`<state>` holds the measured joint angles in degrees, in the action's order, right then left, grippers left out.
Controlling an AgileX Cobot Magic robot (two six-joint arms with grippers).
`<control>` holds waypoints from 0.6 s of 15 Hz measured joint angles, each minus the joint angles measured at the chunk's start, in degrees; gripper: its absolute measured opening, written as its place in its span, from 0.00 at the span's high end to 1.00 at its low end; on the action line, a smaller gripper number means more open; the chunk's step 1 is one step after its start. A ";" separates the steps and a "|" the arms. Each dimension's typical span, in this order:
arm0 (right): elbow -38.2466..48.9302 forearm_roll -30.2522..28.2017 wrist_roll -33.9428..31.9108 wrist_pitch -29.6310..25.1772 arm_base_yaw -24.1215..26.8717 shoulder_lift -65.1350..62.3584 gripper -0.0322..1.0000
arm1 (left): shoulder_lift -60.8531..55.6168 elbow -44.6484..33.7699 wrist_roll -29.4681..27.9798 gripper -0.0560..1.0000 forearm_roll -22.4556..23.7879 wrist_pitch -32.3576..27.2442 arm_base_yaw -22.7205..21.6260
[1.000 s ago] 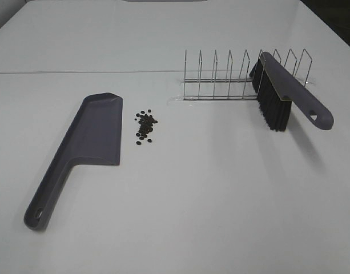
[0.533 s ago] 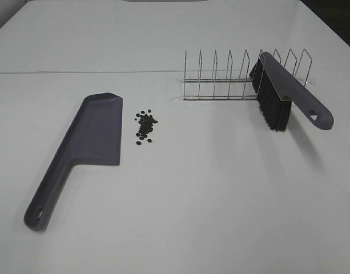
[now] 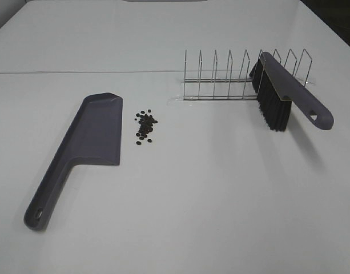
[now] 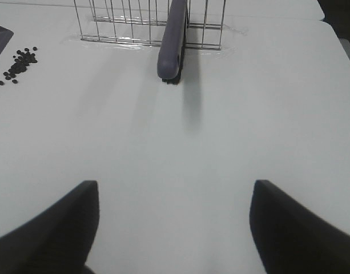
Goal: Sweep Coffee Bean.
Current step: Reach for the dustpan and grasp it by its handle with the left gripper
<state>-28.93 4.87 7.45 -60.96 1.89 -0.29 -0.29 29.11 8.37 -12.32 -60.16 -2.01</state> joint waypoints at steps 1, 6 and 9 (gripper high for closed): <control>0.00 0.00 0.00 0.00 0.00 0.00 0.27 | 0.00 0.00 0.00 0.23 0.00 0.00 0.00; 0.00 0.00 0.00 0.00 0.00 0.00 0.27 | 0.00 0.00 0.00 0.23 0.00 0.00 0.00; 0.00 0.00 0.00 0.00 0.00 0.00 0.27 | 0.00 0.00 0.00 0.23 0.00 0.00 0.00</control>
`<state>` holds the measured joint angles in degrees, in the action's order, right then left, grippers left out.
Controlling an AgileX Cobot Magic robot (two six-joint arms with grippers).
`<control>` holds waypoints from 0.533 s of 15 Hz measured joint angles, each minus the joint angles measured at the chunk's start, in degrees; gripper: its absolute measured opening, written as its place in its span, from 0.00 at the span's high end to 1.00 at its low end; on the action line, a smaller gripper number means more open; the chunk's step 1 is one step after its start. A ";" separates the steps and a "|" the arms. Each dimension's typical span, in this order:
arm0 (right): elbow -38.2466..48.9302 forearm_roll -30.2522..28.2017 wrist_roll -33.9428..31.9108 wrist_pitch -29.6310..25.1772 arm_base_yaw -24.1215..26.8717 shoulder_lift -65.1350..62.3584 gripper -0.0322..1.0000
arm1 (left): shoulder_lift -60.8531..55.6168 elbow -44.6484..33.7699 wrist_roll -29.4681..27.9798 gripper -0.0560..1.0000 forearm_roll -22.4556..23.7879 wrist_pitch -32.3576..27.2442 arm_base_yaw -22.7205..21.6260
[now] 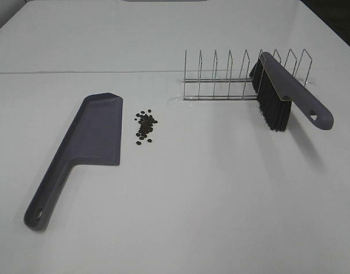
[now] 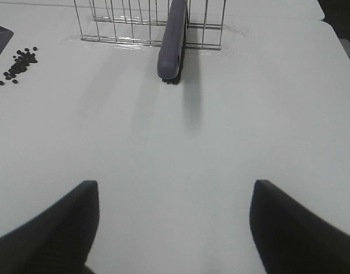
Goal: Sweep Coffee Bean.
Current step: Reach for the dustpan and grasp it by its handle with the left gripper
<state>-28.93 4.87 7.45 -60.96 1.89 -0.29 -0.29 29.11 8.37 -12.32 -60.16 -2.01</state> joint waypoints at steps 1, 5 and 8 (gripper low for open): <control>0.00 0.00 0.00 0.00 0.00 0.00 0.27 | 0.00 0.00 0.00 0.23 0.00 0.00 0.00; 0.00 0.00 0.00 0.00 0.00 0.00 0.27 | 0.00 0.00 0.00 0.23 0.00 0.00 0.00; 0.00 0.00 0.00 0.00 0.00 0.00 0.27 | 0.00 0.00 0.00 0.23 0.00 0.00 0.00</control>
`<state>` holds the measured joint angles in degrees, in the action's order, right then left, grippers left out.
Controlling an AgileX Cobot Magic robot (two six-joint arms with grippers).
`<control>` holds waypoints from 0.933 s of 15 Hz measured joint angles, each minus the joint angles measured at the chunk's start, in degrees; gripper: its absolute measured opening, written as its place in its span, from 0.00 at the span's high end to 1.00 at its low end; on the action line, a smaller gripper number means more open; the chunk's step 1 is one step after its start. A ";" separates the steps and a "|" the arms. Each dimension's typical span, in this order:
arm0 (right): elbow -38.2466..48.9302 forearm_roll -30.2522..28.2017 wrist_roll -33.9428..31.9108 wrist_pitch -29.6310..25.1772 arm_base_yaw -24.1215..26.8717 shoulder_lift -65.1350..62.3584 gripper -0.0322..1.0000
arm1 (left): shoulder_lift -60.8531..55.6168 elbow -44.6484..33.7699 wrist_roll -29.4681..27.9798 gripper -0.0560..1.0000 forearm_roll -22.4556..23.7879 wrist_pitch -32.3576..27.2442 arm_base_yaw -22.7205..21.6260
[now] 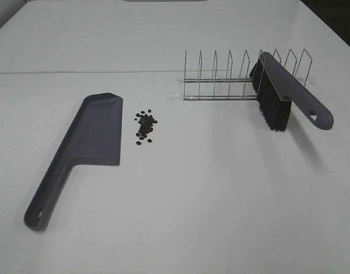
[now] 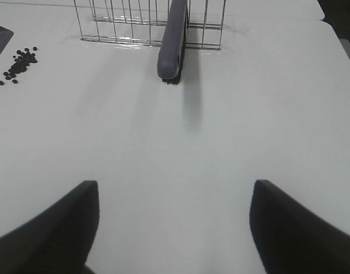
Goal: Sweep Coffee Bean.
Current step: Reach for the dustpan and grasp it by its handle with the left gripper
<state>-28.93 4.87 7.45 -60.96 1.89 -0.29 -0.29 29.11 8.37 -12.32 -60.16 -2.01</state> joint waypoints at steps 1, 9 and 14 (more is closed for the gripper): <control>0.00 0.00 0.00 0.00 0.00 0.00 0.27 | 0.00 0.00 0.00 0.23 0.00 0.00 0.00; 0.00 0.00 0.00 0.00 0.00 0.00 0.27 | 0.00 0.00 0.00 0.23 0.00 0.00 0.00; 0.00 0.00 0.00 0.00 0.00 0.00 0.27 | 0.00 0.00 0.06 0.23 0.00 0.00 0.00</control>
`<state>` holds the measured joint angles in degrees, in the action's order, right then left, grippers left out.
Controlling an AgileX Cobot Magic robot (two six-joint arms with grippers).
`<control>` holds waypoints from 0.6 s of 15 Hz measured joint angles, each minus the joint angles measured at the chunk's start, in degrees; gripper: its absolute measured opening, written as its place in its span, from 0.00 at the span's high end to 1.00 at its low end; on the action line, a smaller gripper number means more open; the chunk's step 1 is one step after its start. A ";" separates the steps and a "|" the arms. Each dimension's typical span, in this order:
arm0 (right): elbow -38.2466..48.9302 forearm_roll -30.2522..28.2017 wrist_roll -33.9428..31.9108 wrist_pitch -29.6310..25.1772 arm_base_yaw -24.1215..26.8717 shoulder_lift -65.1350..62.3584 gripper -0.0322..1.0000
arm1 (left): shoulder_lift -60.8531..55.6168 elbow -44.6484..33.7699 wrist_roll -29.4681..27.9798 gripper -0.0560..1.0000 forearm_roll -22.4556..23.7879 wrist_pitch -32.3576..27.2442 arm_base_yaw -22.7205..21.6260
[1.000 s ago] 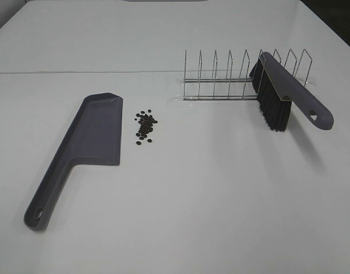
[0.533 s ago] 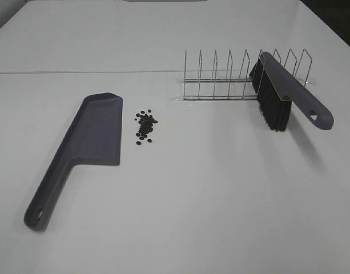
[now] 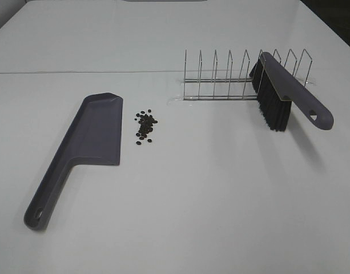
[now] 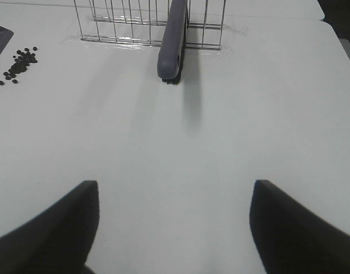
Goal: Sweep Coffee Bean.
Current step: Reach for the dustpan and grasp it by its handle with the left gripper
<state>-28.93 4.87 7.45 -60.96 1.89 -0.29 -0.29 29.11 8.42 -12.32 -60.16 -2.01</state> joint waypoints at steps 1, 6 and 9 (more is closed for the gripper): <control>0.00 0.00 0.00 0.00 0.00 0.00 0.27 | 0.00 0.00 0.00 0.23 0.00 0.00 0.00; 0.00 0.00 0.00 0.00 0.00 0.00 0.27 | 0.00 0.00 0.06 0.23 0.00 0.00 0.00; 0.00 0.00 0.00 0.00 0.00 0.00 0.27 | 0.00 0.00 0.06 0.23 0.00 0.00 0.00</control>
<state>-28.93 4.87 7.45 -60.96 1.89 -0.29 -0.29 29.11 8.48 -12.32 -60.16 -2.01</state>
